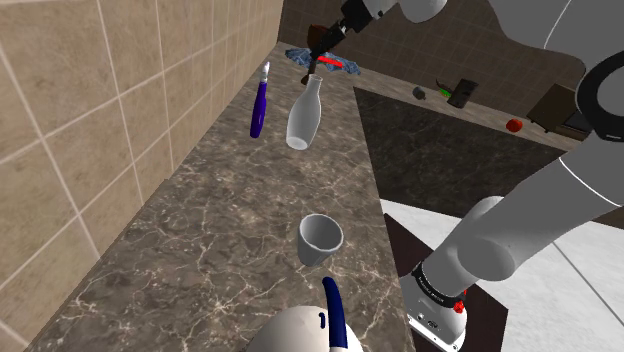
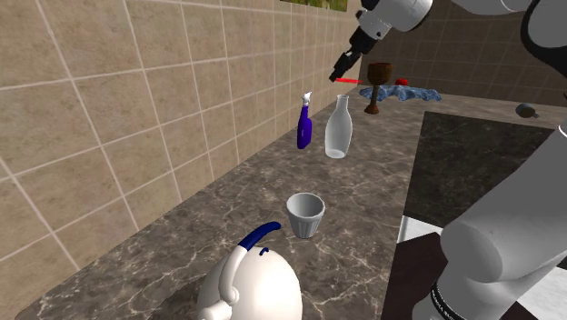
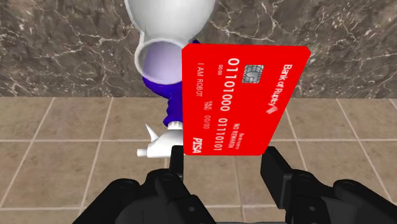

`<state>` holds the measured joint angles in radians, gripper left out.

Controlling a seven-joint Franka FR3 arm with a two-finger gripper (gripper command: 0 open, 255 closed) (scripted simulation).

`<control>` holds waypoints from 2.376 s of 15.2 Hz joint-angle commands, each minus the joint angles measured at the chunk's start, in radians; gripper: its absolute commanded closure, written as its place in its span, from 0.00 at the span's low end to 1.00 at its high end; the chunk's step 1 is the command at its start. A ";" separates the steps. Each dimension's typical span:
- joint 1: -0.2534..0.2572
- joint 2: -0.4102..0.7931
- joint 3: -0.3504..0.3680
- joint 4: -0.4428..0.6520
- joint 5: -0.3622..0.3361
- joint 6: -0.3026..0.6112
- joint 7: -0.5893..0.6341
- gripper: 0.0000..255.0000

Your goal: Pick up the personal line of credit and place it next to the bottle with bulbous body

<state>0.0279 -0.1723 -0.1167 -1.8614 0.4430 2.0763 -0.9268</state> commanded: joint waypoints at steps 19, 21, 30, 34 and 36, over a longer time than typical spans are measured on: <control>-0.234 0.390 -0.241 0.486 0.194 -0.329 -0.379 1.00; -0.229 0.383 -0.239 0.451 0.194 -0.303 -0.392 1.00; -0.216 0.366 -0.234 0.314 0.204 -0.196 -0.451 1.00; -0.212 0.365 -0.231 0.263 0.213 -0.152 -0.477 1.00; -0.210 0.367 -0.229 0.239 0.219 -0.131 -0.491 1.00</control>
<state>-0.1824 0.1887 -0.3470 -1.6187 0.6579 1.9374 -1.4125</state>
